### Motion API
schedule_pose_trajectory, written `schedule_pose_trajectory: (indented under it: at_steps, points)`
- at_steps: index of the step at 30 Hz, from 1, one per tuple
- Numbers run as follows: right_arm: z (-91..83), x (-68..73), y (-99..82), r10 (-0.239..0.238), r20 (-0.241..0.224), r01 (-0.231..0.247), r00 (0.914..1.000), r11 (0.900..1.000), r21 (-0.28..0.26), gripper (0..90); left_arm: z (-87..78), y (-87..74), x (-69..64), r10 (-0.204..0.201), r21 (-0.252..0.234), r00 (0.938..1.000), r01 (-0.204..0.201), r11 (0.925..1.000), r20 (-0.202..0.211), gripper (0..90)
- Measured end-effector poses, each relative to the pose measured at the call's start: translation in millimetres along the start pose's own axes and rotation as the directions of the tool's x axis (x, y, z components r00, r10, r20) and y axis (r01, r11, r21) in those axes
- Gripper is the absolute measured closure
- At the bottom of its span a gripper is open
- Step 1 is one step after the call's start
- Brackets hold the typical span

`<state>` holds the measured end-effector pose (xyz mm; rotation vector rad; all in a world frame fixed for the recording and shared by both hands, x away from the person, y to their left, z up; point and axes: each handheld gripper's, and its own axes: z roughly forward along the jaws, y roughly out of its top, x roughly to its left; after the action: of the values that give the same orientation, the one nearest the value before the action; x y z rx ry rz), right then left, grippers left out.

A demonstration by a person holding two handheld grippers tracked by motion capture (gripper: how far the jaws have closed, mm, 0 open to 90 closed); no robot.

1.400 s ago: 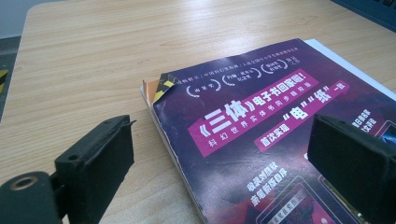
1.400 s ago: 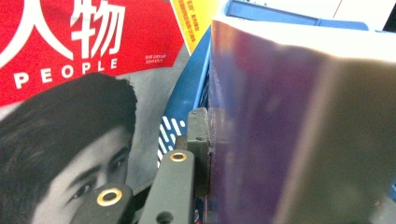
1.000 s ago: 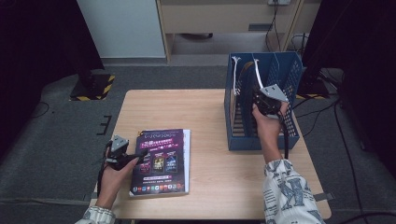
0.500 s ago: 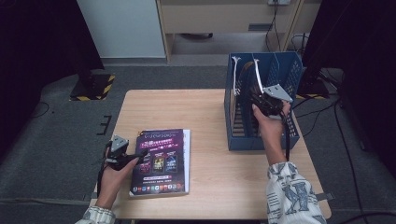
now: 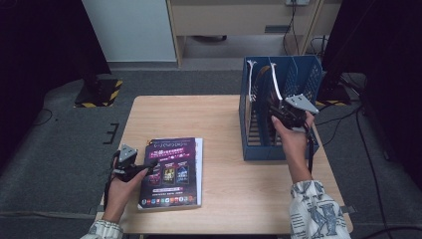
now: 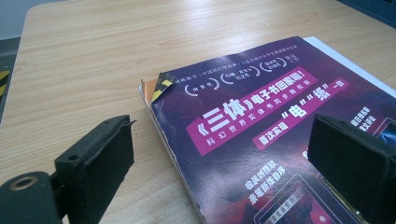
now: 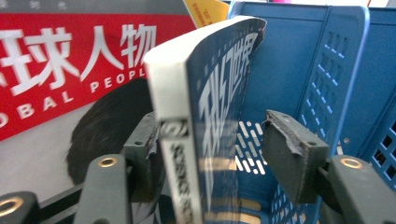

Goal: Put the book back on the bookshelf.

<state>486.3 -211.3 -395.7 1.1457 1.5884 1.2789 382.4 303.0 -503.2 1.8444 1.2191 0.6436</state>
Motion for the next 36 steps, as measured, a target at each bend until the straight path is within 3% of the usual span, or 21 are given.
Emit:
schedule_pose_trajectory:
  at_steps: [10,18,22,36]
  points:
    - [-12.3,7.1,-11.6,-0.018,-0.026,0.019,0.9995,0.9997,0.016,30.1,0.2,-0.1,-0.3,0.000,0.000,1.0000,0.000,1.0000,0.000,6.7]
    - [-29.7,2.6,-21.5,0.006,-0.024,-0.005,0.9997,0.9991,0.042,24.1,0.0,0.3,-0.4,0.002,0.000,1.0000,-0.002,1.0000,0.003,6.7]
    - [-37.3,4.8,-23.4,-0.025,-0.038,0.027,0.9990,0.9971,0.071,20.0,-0.1,0.3,-1.4,0.003,0.002,1.0000,-0.003,1.0000,0.005,6.7]
    - [-66.4,8.0,-26.4,-0.058,-0.066,0.062,0.9961,0.9962,0.061,15.4,-2.0,0.9,-0.7,-0.001,-0.007,1.0000,0.001,1.0000,0.002,6.7]
